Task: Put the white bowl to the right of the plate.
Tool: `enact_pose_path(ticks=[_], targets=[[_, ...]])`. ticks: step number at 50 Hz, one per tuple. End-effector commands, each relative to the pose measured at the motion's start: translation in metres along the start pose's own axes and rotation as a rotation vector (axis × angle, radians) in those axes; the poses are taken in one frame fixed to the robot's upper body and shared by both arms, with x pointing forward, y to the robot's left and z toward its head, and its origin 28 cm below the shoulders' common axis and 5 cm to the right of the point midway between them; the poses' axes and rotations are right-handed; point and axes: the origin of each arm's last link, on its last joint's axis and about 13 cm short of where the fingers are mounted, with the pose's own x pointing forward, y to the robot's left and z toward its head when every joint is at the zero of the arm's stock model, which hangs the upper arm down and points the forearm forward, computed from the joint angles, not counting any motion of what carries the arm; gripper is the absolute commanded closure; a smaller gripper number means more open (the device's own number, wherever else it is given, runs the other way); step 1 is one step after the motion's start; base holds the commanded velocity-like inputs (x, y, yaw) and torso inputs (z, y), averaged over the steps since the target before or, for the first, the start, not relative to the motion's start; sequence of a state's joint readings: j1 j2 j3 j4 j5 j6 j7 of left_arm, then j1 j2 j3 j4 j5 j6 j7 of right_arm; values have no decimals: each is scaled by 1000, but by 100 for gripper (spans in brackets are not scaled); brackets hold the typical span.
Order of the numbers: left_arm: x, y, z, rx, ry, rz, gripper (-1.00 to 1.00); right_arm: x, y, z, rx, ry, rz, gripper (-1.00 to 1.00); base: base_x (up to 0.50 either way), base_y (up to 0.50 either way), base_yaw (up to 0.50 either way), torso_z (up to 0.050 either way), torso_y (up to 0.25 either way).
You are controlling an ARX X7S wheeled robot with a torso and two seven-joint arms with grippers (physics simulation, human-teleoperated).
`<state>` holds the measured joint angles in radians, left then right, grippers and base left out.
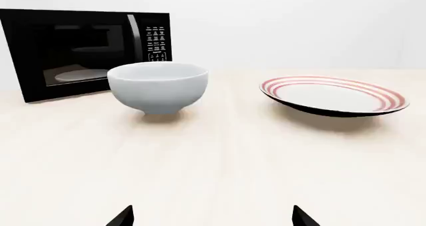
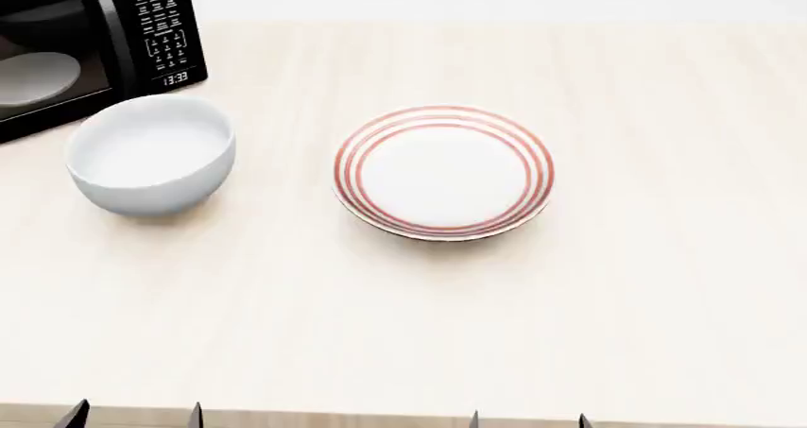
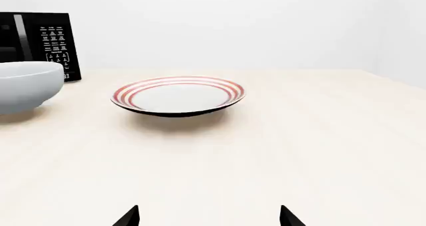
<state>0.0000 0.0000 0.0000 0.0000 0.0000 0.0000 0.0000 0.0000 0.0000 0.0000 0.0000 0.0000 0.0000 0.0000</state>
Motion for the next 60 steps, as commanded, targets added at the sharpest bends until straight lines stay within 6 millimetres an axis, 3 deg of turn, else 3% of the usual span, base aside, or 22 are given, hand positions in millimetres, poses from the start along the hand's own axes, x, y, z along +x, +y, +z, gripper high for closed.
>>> enact_pose_path(ticks=[1,6,15,23,26,28,43,60], targets=[[0,0,0,0,0,0,-100,-1,0,1,0,0,0,-100,0,0,0,0,0],[-3,8,14,-6,-16,-2,-100,0,-2,13,-8,-10,-21,-100,0,0,0,0,0],[-2,24,28,-35,-48,54,-100,2,-6,59,-36,-102,-44,-100,0,0,0,0,0],[-6,24,74,-27,-171,55,-100,-2,-7,98,-19,-196,-26,-100,0,0,0,0,0],[-7,23,81,-24,-188,49,-100,0,-8,105,-27,-202,-29,-100,0,0,0,0,0],[-8,22,80,-22,-187,43,-100,-2,-10,107,-49,-275,-1,-100,205,21,0,0,0],[-10,22,89,-28,-212,38,-100,-2,-12,120,-41,-250,-29,-100,500,254,0,0,0],[-10,21,90,-23,-214,40,-100,1,-13,120,7,-241,4,-100,500,269,0,0,0]])
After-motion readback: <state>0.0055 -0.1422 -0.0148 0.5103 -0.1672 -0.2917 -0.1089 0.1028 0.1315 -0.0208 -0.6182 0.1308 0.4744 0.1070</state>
